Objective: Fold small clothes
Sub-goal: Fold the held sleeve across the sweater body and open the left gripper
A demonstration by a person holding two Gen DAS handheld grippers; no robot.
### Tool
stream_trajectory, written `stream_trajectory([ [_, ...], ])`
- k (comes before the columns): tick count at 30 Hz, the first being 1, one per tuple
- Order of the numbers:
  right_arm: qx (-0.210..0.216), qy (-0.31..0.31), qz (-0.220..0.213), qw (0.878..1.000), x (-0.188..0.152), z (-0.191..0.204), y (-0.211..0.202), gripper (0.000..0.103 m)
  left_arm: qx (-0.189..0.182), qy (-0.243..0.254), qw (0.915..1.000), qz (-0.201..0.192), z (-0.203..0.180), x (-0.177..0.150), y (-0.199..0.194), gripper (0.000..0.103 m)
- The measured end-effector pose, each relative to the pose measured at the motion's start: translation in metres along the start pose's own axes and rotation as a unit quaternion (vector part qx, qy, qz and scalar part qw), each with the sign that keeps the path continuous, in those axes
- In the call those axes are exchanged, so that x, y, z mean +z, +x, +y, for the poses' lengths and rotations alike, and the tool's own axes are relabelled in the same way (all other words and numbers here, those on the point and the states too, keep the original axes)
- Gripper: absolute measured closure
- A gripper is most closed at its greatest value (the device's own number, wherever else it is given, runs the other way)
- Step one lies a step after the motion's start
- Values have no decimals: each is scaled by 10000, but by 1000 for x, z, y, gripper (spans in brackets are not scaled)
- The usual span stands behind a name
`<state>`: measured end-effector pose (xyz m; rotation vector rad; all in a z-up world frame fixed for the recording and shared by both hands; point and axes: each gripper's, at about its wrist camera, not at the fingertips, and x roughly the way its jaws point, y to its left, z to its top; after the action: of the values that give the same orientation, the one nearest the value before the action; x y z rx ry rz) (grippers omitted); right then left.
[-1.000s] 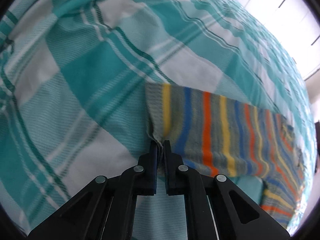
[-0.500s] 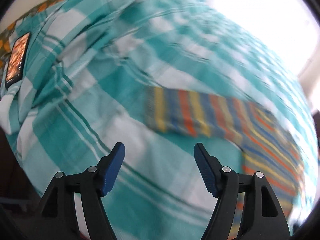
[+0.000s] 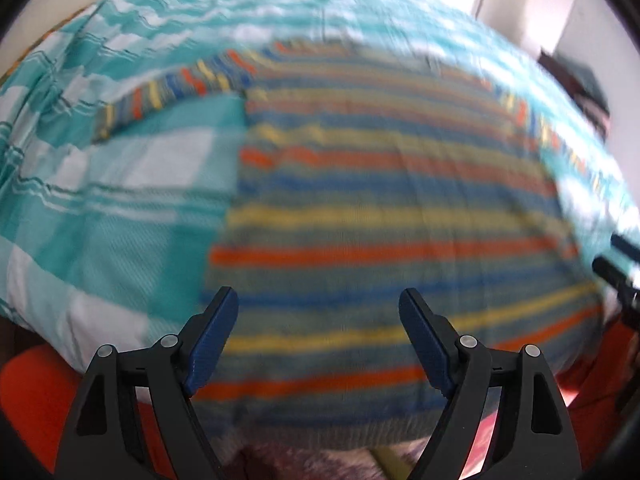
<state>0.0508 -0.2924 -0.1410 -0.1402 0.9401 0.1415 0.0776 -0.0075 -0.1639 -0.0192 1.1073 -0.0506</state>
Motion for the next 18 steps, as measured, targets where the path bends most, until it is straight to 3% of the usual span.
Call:
stream_trajectory([
  [2,-29,46,403,9992,-12,-3,17,17,97,183,9997,107,0,-15,11,19],
  [4,72,260,721,9970,-24,-12,31,14,122,312,9994,-29,-1,-22,9,14],
  [7,278,493,664,9962,-28,-23,32,8,63,228,9997,61,5,-19,10,11],
  [14,329,508,544,9967,-30,-23,30,8,0,157,9999,53,8,-20,8,11],
  [18,-34,563,49,9984,-26,-26,2,8,-246,-353,9981,-431,23,-21,-20,11],
])
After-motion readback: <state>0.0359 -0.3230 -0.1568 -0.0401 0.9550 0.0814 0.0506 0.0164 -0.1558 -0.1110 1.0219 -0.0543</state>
